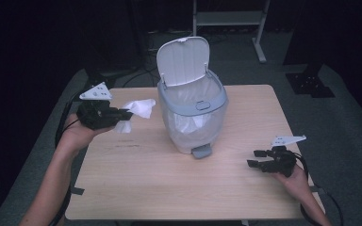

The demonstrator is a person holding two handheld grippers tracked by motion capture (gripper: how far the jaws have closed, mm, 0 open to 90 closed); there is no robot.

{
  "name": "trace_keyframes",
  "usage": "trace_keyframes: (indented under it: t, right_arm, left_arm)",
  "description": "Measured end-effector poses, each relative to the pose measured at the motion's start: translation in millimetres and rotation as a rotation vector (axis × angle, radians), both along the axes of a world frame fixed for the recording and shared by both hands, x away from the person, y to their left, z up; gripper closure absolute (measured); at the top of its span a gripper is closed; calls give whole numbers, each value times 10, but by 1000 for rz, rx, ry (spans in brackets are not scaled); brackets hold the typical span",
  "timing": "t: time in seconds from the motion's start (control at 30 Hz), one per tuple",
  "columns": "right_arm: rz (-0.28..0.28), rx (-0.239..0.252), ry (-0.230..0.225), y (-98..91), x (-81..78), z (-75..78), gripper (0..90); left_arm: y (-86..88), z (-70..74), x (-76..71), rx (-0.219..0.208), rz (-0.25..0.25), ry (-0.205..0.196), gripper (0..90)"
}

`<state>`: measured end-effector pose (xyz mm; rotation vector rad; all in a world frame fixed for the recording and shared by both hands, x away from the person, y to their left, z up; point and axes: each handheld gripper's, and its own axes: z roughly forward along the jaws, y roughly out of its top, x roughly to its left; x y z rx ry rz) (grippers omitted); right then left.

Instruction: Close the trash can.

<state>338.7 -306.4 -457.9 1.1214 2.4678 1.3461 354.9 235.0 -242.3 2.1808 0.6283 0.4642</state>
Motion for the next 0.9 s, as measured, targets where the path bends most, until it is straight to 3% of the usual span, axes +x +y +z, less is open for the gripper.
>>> trace_keyframes:
  t: [0.9]
  right_arm:
    - [-14, 13, 1, -51, -44, 5, 376]
  left_arm:
    - [-460, 391, 199, 13, -84, -19, 848]
